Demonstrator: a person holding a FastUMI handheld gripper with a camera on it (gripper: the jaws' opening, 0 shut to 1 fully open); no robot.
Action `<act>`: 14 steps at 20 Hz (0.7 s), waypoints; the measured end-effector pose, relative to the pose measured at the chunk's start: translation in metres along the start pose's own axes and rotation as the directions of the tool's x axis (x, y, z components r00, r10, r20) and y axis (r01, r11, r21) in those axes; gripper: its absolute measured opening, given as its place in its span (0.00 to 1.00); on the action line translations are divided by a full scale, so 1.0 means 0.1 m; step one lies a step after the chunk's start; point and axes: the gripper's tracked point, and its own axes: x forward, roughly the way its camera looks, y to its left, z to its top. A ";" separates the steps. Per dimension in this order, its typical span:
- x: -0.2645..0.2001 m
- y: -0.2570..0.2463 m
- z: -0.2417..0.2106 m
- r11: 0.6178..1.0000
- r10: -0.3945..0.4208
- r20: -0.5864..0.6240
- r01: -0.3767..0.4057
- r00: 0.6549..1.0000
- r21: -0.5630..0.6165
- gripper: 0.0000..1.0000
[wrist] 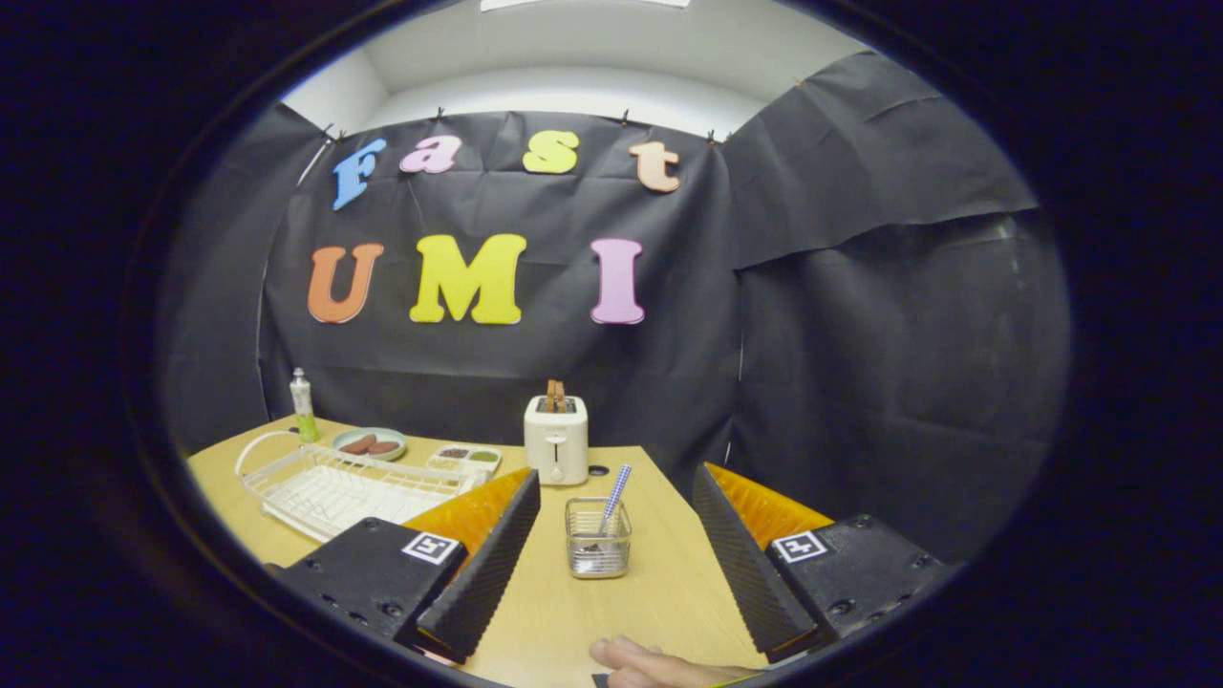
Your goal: Take the plate from the dish rack, then take the spoon from the basket and place it into the plate.
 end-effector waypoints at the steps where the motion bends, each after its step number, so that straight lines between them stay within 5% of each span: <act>1: 0.15 -0.07 -0.01 1.000 -0.007 -0.013 0.007 1.000 -0.010 1.00; 14: 1.92 0.04 -0.49 0.996 0.084 -0.201 -0.081 0.976 0.020 1.00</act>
